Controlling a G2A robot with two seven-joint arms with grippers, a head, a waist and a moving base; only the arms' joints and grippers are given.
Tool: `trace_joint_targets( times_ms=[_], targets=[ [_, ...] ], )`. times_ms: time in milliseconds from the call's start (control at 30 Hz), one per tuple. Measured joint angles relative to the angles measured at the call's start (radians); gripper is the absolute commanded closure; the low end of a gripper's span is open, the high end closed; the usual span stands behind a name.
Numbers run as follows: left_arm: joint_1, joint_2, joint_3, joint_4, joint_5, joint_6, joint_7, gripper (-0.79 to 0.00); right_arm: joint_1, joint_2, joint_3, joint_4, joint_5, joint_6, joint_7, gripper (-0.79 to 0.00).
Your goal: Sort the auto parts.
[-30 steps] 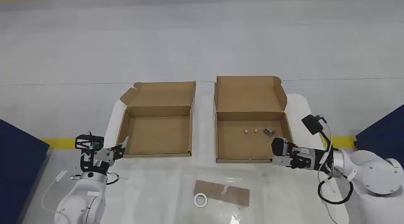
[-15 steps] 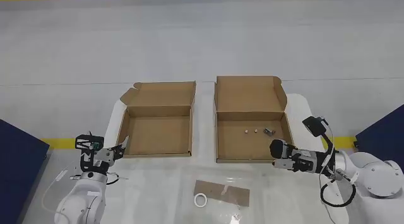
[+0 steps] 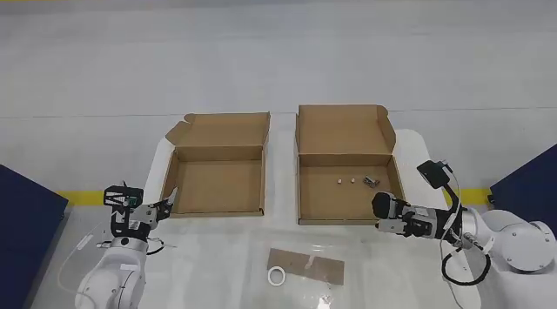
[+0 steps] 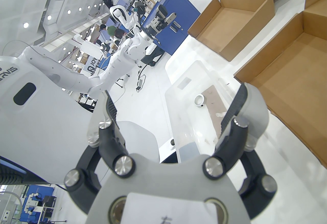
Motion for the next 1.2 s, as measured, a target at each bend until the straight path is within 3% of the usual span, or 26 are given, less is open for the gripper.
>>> trace_joint_targets(
  times_ms=[133, 300, 633, 733, 800, 967, 1033, 1200],
  targets=[
    [0.005, 0.004, 0.019, -0.065, 0.061, -0.067, -0.011, -0.785, 0.0, 0.0, 0.0, 0.0, 0.0, 0.0, 0.0, -0.785],
    [0.03, 0.006, 0.052, -0.163, 0.113, -0.14, -0.118, -0.785, 0.0, 0.0, 0.0, 0.0, 0.0, 0.0, 0.0, -0.785],
    [0.03, 0.007, 0.053, -0.183, 0.126, -0.146, -0.12, -0.785, 0.0, 0.0, 0.0, 0.0, 0.0, 0.0, 0.0, -0.785],
    [0.026, 0.012, 0.062, -0.246, 0.153, -0.231, -0.139, -0.785, 0.0, 0.0, 0.0, 0.0, 0.0, 0.0, 0.0, -0.785],
    [0.015, 0.017, 0.077, -0.29, 0.152, -0.324, -0.211, -0.785, 0.0, 0.0, 0.0, 0.0, 0.0, 0.0, 0.0, -0.785],
    [-0.044, 0.026, 0.134, -0.362, 0.118, -0.553, -0.494, -0.785, 0.0, 0.0, 0.0, 0.0, 0.0, 0.0, 0.0, -0.785],
    [-0.05, 0.027, 0.138, -0.367, 0.118, -0.577, -0.551, -0.785, 0.0, 0.0, 0.0, 0.0, 0.0, 0.0, 0.0, -0.785],
    [-0.048, 0.027, 0.137, -0.366, 0.119, -0.56, -0.52, -0.785, 0.0, 0.0, 0.0, 0.0, 0.0, 0.0, 0.0, -0.785]
  ],
)
